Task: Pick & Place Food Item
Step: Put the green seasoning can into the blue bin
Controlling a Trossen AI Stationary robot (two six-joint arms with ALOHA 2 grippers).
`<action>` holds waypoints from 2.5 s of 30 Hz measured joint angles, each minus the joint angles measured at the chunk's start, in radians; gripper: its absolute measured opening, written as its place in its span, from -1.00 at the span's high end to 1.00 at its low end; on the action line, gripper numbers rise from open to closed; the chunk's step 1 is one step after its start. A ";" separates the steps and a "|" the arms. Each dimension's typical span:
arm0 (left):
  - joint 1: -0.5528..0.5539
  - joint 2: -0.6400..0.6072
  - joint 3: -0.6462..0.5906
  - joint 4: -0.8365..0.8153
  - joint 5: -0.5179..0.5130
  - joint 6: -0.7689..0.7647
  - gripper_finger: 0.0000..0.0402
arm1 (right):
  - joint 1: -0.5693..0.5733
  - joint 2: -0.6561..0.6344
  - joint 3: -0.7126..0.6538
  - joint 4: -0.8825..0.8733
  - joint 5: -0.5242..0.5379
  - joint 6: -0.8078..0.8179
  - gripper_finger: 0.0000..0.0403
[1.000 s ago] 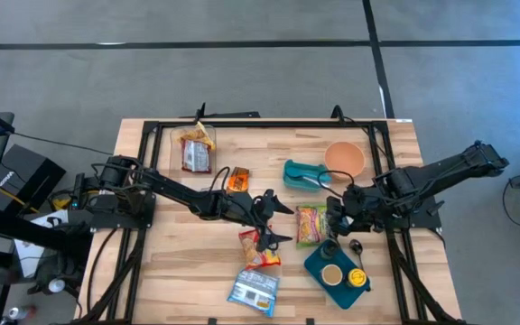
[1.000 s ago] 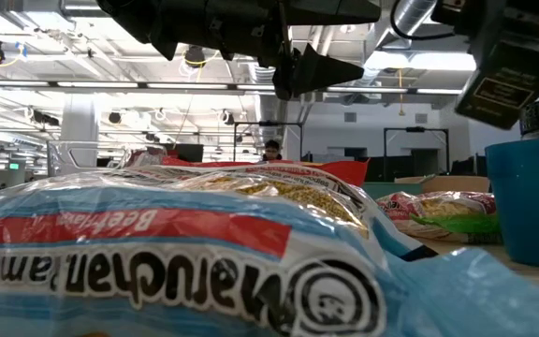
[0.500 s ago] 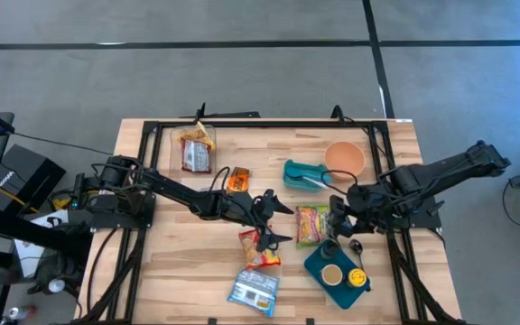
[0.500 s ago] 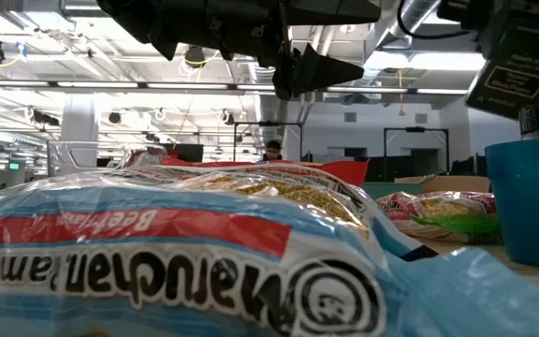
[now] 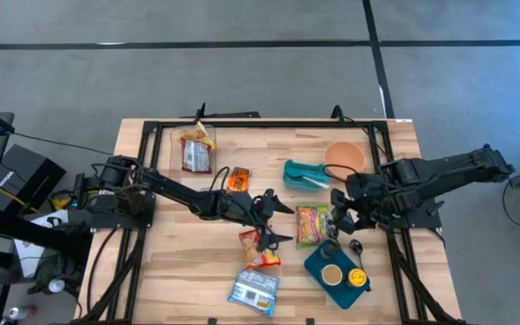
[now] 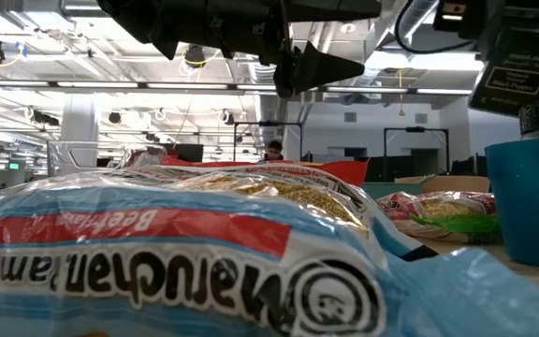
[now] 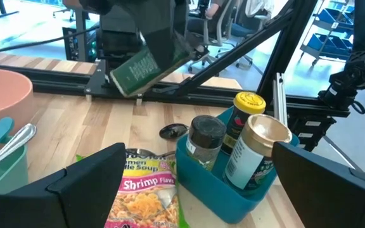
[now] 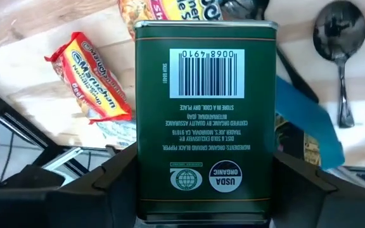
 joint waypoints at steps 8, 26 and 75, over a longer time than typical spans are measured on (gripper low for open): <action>0.000 0.000 0.000 0.008 0.000 0.000 -0.94 | -0.085 0.000 0.000 -0.009 -0.061 -0.130 -0.30; 0.000 0.000 0.000 0.008 0.000 0.000 -0.94 | -0.244 -0.001 0.000 0.050 -0.306 -0.392 -0.26; 0.077 0.000 0.000 0.077 0.108 0.407 -0.94 | -0.244 0.211 0.000 0.289 -0.657 -0.431 -0.26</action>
